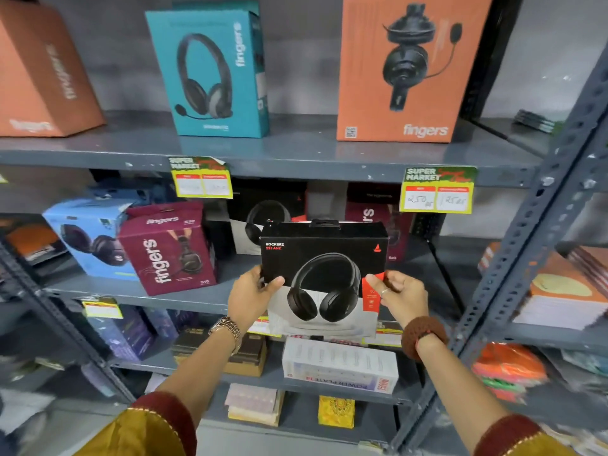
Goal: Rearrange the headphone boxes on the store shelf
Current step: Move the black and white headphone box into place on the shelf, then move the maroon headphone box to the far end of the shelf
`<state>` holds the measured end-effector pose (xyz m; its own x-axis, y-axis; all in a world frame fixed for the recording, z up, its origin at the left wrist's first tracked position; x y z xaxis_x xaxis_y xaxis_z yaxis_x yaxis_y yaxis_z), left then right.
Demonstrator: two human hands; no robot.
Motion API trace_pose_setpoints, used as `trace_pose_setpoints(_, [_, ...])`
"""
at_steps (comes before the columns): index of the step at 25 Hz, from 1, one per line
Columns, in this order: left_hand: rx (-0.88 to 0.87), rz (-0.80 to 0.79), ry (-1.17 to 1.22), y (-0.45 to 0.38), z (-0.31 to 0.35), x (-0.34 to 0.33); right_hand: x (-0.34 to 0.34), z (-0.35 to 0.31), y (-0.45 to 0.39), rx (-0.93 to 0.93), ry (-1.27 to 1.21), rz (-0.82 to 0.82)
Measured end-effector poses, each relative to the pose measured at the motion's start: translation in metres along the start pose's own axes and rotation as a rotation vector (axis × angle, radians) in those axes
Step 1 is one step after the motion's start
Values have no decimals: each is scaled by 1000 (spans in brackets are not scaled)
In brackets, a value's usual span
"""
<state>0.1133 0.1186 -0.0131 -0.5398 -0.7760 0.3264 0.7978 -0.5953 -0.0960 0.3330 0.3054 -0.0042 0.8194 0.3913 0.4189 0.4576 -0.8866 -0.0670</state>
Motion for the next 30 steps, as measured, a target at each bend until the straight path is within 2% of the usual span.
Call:
trace_pose_setpoints(3, [11, 47, 6, -26, -13, 33, -48, -19, -6, 23, -4, -21])
trace_pose_setpoints(9, [74, 21, 127, -78, -49, 63, -136, -19, -29, -89, -102, -60])
trace_pose_setpoints(15, [79, -26, 171, -136, -80, 78, -185, -33, -63, -143, -178, -20])
trace_pose_setpoints(21, [97, -89, 255, -145, -88, 87, -205, -37, -76, -170, -161, -25])
trace_pose_setpoints(23, [50, -78, 303, -136, -81, 95, -200, -49, -66, -103, -113, 124])
trace_pose_setpoints(25, [-58, -11, 312, -124, -69, 112, -194, -79, -47, 80, -79, 335])
trace_pose_setpoints(26, [-121, 36, 311, -119, -63, 123, -196, -97, -36, 189, -80, 390])
trace_pose_setpoints(30, [-228, 178, 292, -97, -53, 175, -231, -153, 2, 450, -127, 294])
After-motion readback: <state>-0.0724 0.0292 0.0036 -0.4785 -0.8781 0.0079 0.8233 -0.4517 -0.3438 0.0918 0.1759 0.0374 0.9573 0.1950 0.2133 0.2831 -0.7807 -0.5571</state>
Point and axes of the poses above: each hand's wrist, its own y-axis away from the middle knuckle, its own x-axis out of the back of the hand, z = x × y, the point moved 5 cm from there along -y, towards the middle knuckle, and after that the axes turned 9 degrees about y, right-handed, at the moved point
